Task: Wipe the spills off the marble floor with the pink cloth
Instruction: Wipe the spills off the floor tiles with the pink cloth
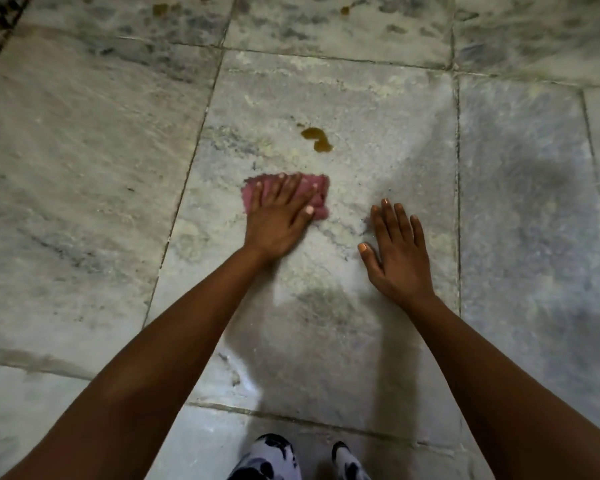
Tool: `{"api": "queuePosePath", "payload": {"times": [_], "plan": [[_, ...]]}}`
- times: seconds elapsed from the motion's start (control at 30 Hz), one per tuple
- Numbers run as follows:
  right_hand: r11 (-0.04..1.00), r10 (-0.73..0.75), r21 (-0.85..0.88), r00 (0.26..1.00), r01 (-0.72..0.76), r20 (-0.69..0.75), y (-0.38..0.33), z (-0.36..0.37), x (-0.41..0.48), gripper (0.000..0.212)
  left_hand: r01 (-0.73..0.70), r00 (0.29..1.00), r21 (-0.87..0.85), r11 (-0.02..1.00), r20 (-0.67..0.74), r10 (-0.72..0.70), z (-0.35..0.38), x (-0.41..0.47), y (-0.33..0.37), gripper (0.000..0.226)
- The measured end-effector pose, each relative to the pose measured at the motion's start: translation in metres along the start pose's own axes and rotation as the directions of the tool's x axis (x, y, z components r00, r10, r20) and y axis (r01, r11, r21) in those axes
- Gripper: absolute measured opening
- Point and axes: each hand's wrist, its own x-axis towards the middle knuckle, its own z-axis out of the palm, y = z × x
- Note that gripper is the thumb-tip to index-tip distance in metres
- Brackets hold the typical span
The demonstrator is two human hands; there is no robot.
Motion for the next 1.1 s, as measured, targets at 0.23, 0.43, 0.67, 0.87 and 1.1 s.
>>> {"api": "queuePosePath", "payload": {"times": [0.23,0.43,0.67,0.87,1.1], "plan": [[0.998,0.067,0.016,0.998,-0.067,-0.003,0.005,0.005,0.01,0.07,0.101,0.993,0.028,0.995,-0.066,-0.099,-0.015,-0.01,-0.075,0.059],[0.997,0.071,0.001,0.997,-0.071,-0.007,0.005,0.007,0.01,0.068,0.28,0.959,-0.066,0.958,-0.024,-0.282,-0.021,0.059,-0.021,0.051],[1.0,0.022,0.01,1.0,-0.021,-0.015,0.01,0.0,0.016,0.067,-0.035,0.999,0.033,0.999,-0.026,0.036,-0.008,-0.005,-0.047,0.057],[0.995,0.089,0.038,0.996,-0.088,-0.011,0.019,-0.002,0.052,0.07,0.369,0.919,-0.079,0.926,-0.121,-0.376,-0.026,0.069,-0.091,0.053],[0.991,0.123,0.059,0.99,-0.119,-0.069,0.019,0.003,0.053,0.066,0.4,0.89,-0.506,0.764,0.018,-0.455,-0.05,0.19,-0.03,0.051]]}}
